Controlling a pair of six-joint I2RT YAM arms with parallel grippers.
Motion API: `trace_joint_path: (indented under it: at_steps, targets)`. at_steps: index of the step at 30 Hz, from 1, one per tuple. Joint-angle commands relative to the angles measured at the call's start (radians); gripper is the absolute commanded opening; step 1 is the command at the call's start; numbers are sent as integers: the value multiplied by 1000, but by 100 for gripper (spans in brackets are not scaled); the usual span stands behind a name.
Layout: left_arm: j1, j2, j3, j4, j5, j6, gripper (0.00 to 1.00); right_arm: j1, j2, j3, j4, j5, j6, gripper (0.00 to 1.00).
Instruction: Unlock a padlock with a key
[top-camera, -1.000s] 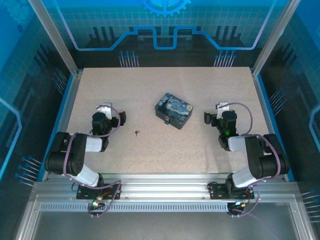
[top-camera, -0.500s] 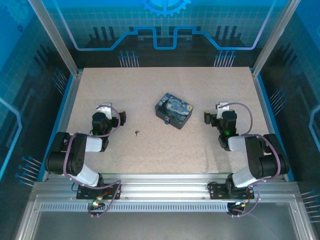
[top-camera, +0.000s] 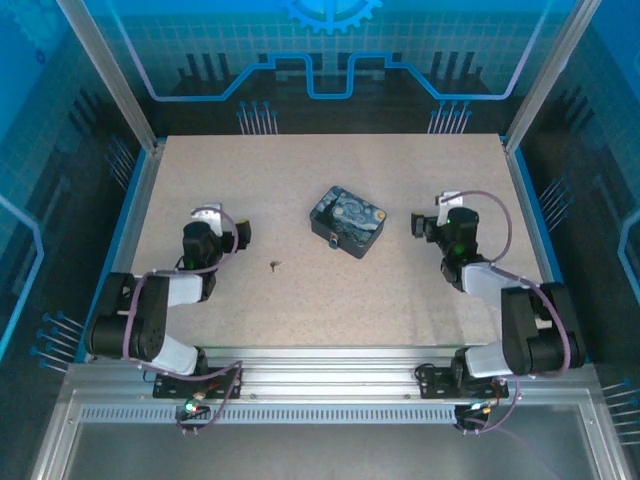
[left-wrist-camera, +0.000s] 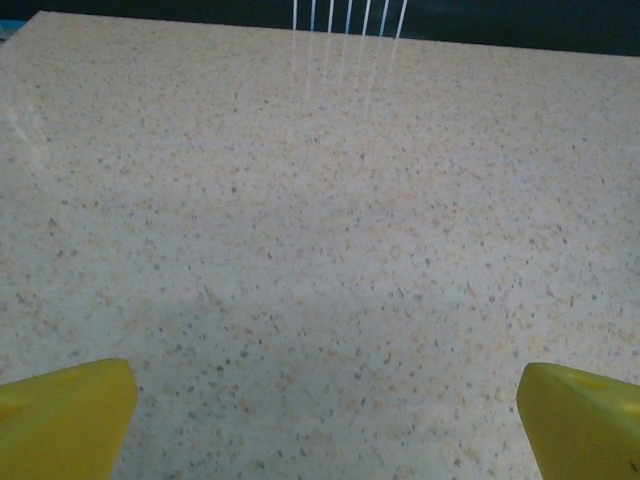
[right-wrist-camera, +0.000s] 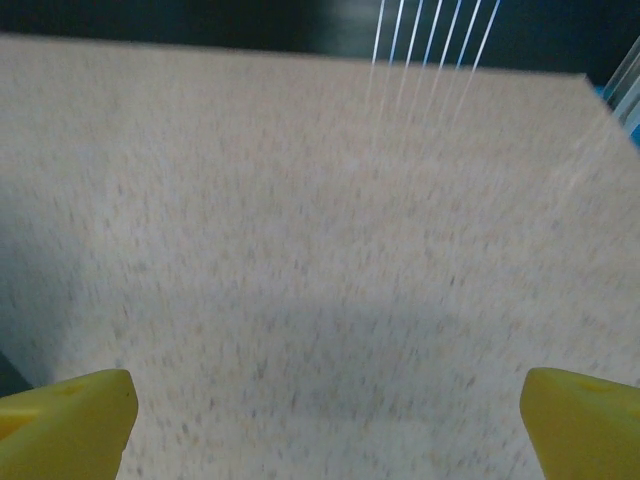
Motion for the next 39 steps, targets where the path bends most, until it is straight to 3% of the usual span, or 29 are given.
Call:
trace_joint_path:
  at_steps: [1, 4, 8, 10, 12, 14, 19, 30, 39]
  targets:
    - [5, -68, 135, -242, -44, -6, 99, -17, -87, 55, -172, -19, 59, 100]
    - [9, -89, 231, -381, -27, -91, 99, -13, -152, 86, -259, -61, 139, 100]
    - [23, -93, 321, -470, 136, -334, 99, -25, -234, 135, -428, -107, 386, 100]
    - [46, -63, 367, -477, 322, -426, 99, -57, -249, 183, -622, -145, 596, 100]
    - [46, -22, 399, -431, 468, -470, 99, -88, -230, 178, -600, -301, 608, 100]
    - [26, 19, 446, -432, 540, -501, 99, -85, -230, 164, -585, -357, 624, 100]
    - [-83, 151, 647, -670, 563, -443, 92, -50, -269, 148, -644, -464, 641, 99]
    - [-258, 478, 939, -775, 648, -489, 85, 105, -367, 56, -700, -407, 677, 97]
    - [-312, 493, 895, -692, 718, -563, 82, 108, -297, 48, -681, -397, 690, 96]
